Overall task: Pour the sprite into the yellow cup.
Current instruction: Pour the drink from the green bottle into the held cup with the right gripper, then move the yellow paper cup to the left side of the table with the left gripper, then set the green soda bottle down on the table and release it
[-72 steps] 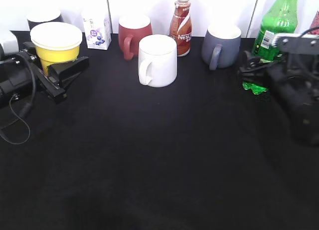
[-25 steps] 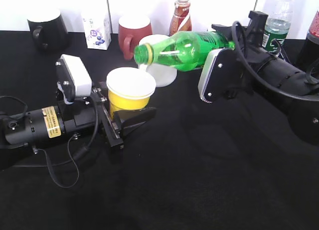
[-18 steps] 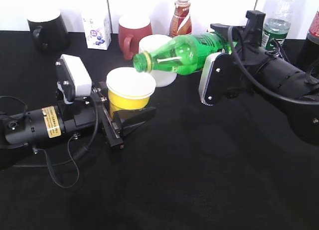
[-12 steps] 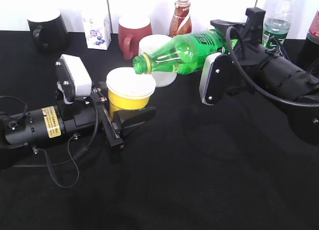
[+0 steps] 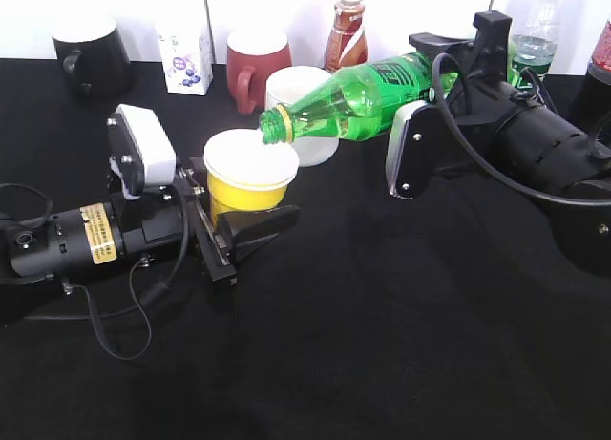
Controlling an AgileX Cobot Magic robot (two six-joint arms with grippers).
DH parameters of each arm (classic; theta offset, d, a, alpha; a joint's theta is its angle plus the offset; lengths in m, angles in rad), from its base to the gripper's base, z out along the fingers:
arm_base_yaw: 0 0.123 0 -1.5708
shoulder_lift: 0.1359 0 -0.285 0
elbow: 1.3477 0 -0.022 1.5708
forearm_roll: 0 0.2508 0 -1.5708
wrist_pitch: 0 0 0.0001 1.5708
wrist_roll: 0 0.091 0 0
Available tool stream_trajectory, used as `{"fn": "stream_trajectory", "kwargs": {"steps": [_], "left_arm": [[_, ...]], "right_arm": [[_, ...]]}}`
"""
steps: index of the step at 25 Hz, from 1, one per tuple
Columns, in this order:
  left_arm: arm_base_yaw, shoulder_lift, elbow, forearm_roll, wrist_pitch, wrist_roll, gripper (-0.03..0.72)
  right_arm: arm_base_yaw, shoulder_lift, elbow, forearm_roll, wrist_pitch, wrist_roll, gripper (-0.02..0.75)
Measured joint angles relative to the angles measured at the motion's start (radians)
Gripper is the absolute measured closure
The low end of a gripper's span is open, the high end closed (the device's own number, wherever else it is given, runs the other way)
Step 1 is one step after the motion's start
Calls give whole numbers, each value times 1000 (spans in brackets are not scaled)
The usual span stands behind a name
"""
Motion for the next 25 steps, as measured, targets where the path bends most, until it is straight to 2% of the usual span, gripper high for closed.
{"fn": "stream_trajectory", "kwargs": {"steps": [11,19,21,25], "left_arm": [[0,0,0,0,5,0,223],[0,1,0,-4,9,0,223],[0,1,0,-10,9,0,223],[1,1,0,-136,9,1,223]], "right_arm": [[0,0,0,3,-2,-1,300],[0,0,0,-5,51,184,300],[0,0,0,-5,50,321,300],[0,0,0,-5,50,1017,300]]}}
